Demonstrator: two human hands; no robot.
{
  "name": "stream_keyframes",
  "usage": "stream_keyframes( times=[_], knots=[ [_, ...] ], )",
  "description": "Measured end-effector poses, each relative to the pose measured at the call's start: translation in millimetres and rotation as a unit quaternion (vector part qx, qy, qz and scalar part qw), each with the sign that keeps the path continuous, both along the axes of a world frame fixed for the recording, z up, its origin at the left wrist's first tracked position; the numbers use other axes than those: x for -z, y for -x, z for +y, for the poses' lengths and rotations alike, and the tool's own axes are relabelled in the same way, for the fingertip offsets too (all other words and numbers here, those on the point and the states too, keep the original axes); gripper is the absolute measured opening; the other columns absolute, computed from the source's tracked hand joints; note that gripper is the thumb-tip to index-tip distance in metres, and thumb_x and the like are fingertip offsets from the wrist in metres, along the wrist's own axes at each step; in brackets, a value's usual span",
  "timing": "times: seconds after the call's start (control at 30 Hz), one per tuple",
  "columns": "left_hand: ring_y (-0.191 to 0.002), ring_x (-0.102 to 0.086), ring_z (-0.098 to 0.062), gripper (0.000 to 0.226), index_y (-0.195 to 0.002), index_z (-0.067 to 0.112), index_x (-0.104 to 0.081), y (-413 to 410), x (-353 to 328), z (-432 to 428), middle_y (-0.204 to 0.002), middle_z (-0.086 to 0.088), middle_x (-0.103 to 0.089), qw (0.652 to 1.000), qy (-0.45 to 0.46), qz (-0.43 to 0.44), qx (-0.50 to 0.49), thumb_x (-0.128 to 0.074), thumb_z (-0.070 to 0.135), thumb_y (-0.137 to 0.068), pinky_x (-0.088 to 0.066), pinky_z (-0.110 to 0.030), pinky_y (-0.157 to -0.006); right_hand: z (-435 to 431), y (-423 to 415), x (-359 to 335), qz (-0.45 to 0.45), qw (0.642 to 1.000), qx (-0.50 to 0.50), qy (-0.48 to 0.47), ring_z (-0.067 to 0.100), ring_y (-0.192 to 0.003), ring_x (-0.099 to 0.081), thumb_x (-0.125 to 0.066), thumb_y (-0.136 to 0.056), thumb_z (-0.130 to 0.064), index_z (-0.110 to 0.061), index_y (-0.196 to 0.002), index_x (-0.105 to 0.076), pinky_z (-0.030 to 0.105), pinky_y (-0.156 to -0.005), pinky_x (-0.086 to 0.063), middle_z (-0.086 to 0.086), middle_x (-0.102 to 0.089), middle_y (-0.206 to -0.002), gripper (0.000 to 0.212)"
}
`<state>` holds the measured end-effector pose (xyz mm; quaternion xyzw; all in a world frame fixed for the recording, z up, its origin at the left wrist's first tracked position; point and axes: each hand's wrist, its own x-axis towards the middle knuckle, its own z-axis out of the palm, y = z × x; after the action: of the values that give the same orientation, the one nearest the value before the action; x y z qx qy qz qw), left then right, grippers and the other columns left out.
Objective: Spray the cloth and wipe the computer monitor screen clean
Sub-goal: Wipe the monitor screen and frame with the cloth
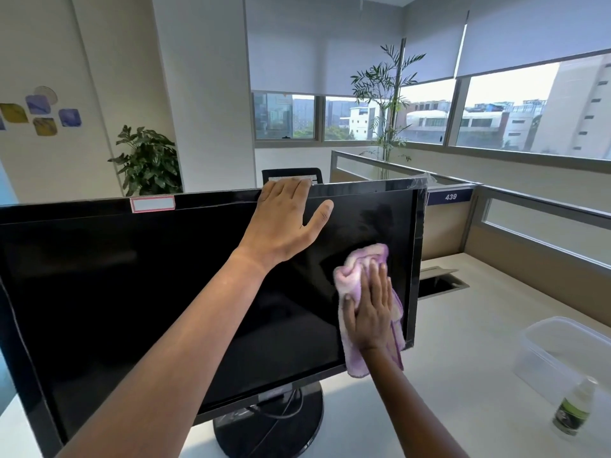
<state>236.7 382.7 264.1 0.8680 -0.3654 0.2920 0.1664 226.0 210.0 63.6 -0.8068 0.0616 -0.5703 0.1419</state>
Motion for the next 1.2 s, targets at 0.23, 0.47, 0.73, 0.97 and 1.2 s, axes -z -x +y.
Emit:
stream_keyframes(
  times=[0.23, 0.47, 0.73, 0.97, 1.2],
  knots=[
    [-0.134, -0.031, -0.020, 0.058, -0.136, 0.009, -0.033, 6.9, -3.1, 6.3, -0.141, -0.006, -0.041, 1.000, -0.014, 0.000, 0.011, -0.025, 0.048, -0.093, -0.013, -0.031, -0.114, 27.0, 2.9, 14.3, -0.003, 0.931, 0.035, -0.363, 0.024, -0.145, -0.014, -0.017, -0.092, -0.043, -0.011, -0.148, -0.009, 0.042, -0.119, -0.017, 0.012, -0.014, -0.156, 0.065],
    [-0.128, -0.043, -0.024, 0.058, -0.132, 0.006, -0.043, 8.5, -16.7, 60.6, -0.136, -0.011, -0.051, 0.999, -0.036, -0.010, -0.035, -0.019, 0.044, -0.096, -0.028, -0.034, -0.110, 65.2, -2.4, -6.1, -0.031, 0.844, 0.063, -0.532, 0.026, -0.145, -0.008, -0.022, -0.098, -0.034, -0.008, -0.148, -0.005, 0.037, -0.119, -0.007, 0.012, -0.008, -0.157, 0.059],
    [-0.138, -0.032, -0.022, 0.065, -0.130, 0.007, -0.047, 7.7, -4.0, 163.3, -0.137, -0.010, -0.051, 0.991, 0.011, -0.041, -0.128, -0.008, 0.036, -0.087, -0.017, -0.038, -0.117, 113.5, -14.7, -69.1, -0.052, 0.854, 0.065, -0.514, 0.037, -0.143, -0.011, -0.035, -0.100, -0.021, -0.005, -0.147, -0.012, 0.051, -0.111, -0.021, 0.017, -0.012, -0.156, 0.055],
    [-0.136, -0.034, -0.029, 0.058, -0.126, 0.005, -0.051, 8.3, 1.6, 210.8, -0.132, -0.017, -0.054, 0.983, 0.067, -0.059, -0.159, -0.015, 0.031, -0.089, -0.014, -0.042, -0.116, 201.4, -23.4, -114.4, -0.052, 0.941, 0.001, -0.334, 0.034, -0.144, -0.011, -0.039, -0.095, -0.028, -0.015, -0.144, -0.013, 0.051, -0.114, -0.017, 0.012, -0.015, -0.155, 0.056],
    [-0.130, -0.039, -0.037, 0.051, -0.121, 0.000, -0.052, 6.6, 11.2, 244.1, -0.125, -0.021, -0.056, 0.973, 0.091, -0.078, -0.198, -0.022, 0.025, -0.089, -0.022, -0.049, -0.112, 297.1, -19.3, -88.4, 0.002, 0.999, -0.048, -0.020, 0.032, -0.141, -0.021, -0.036, -0.090, -0.039, -0.014, -0.144, -0.026, 0.047, -0.113, -0.017, 0.011, -0.025, -0.150, 0.060]
  ],
)
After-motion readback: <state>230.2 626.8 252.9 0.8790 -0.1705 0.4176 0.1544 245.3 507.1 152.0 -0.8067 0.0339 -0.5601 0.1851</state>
